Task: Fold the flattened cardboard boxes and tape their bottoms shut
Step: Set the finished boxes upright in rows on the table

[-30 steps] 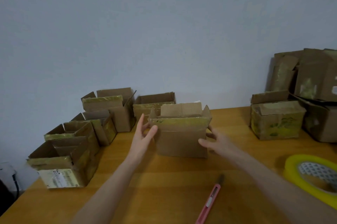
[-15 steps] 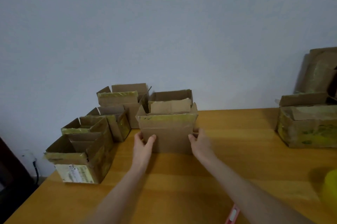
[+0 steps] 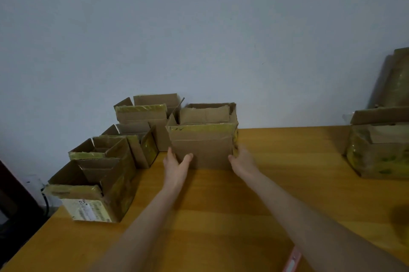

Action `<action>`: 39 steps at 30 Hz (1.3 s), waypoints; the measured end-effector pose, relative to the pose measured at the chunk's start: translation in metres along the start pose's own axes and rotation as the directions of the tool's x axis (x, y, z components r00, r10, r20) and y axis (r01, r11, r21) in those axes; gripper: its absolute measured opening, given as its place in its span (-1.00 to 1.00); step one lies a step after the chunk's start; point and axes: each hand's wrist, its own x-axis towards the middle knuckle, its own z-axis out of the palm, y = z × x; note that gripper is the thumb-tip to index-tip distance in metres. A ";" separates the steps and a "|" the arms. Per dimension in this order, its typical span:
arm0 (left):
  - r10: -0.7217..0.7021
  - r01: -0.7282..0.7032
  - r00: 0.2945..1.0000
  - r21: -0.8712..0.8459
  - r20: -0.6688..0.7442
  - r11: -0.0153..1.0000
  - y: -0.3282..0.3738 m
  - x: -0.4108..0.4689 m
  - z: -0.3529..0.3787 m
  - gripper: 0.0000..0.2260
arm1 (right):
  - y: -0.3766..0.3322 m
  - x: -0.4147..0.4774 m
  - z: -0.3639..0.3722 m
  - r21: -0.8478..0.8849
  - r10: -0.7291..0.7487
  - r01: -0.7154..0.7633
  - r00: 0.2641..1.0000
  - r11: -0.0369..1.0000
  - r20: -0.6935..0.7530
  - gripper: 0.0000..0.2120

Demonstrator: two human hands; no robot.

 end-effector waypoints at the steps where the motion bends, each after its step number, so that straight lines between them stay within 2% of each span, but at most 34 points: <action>1: 0.024 -0.021 0.996 0.035 -0.088 0.999 0.004 -0.011 0.002 -0.42 | 0.001 -0.004 -0.005 -0.023 -0.004 0.004 1.000 1.000 -0.013 -0.51; 2: 0.079 -0.068 0.985 0.070 -0.156 0.995 0.008 -0.023 0.005 -0.51 | 0.002 -0.008 -0.011 -0.039 -0.013 0.012 0.999 0.999 -0.033 -0.50; 4: 0.215 -0.197 0.964 0.123 -0.157 0.973 0.016 -0.047 0.018 -0.65 | 0.004 -0.017 -0.027 -0.079 -0.044 0.038 0.996 0.996 -0.078 -0.52; 9: 0.380 -0.397 0.916 0.160 0.127 0.904 0.052 -0.082 0.084 -0.75 | 0.014 -0.042 -0.092 -0.149 -0.122 0.088 0.964 0.985 -0.238 -0.65; 13: 0.458 -0.536 0.816 0.166 0.353 0.828 0.108 -0.119 0.147 -0.58 | 0.033 -0.060 -0.164 -0.185 -0.147 0.071 0.886 0.980 -0.440 -0.71; 15: 0.478 -0.584 0.776 0.183 0.411 0.791 0.131 -0.131 0.179 -0.58 | 0.047 -0.066 -0.197 -0.191 -0.120 0.017 0.831 0.981 -0.543 -0.69; 18: 0.479 -0.600 0.750 0.165 0.455 0.782 0.153 -0.137 0.233 -0.78 | 0.067 -0.068 -0.235 -0.150 -0.041 -0.073 0.763 0.986 -0.645 -0.68; 21: 0.439 -0.589 0.732 0.161 0.521 0.792 0.169 -0.136 0.276 -0.41 | 0.083 -0.067 -0.256 -0.092 0.045 -0.142 0.744 0.986 -0.667 -0.66; 22: 0.419 -0.585 0.732 0.182 0.537 0.790 0.173 -0.133 0.290 -0.35 | 0.087 -0.066 -0.262 -0.076 0.061 -0.150 0.742 0.986 -0.668 -0.67; 23: 0.392 -0.577 0.736 0.209 0.552 0.789 0.175 -0.130 0.303 -0.36 | 0.091 -0.065 -0.267 -0.067 0.068 -0.151 0.741 0.986 -0.668 -0.67; 25: 0.362 -0.564 0.747 0.244 0.557 0.789 0.177 -0.122 0.323 -0.52 | 0.098 -0.063 -0.275 -0.068 0.058 -0.140 0.738 0.988 -0.673 -0.68; 27: 0.398 -0.579 0.745 0.222 0.536 0.785 0.176 -0.119 0.327 -0.71 | 0.102 -0.063 -0.278 -0.091 0.023 -0.116 0.728 0.989 -0.685 -0.68; 29: 0.464 -0.622 0.723 0.190 0.512 0.760 0.170 -0.119 0.316 -0.80 | 0.102 -0.066 -0.276 -0.126 -0.034 -0.078 0.706 0.989 -0.707 -0.69; 33: 0.590 -0.718 0.650 0.134 0.479 0.683 0.148 -0.111 0.252 -0.72 | 0.090 -0.073 -0.269 -0.093 -0.090 0.028 0.633 0.995 -0.769 -0.71; 35: 0.599 -0.747 0.630 0.174 0.494 0.642 0.127 -0.101 0.210 -0.72 | 0.084 -0.072 -0.262 -0.026 -0.051 0.047 0.667 0.999 -0.743 -0.69; 37: 0.620 -0.782 0.601 0.209 0.505 0.588 0.107 -0.091 0.165 -0.78 | 0.077 -0.070 -0.250 0.065 0.031 0.013 0.774 0.998 -0.632 -0.62; 39: 0.660 -0.822 0.558 0.226 0.503 0.523 0.092 -0.086 0.121 -0.81 | 0.067 -0.072 -0.231 0.182 0.145 -0.071 0.888 0.981 -0.437 -0.42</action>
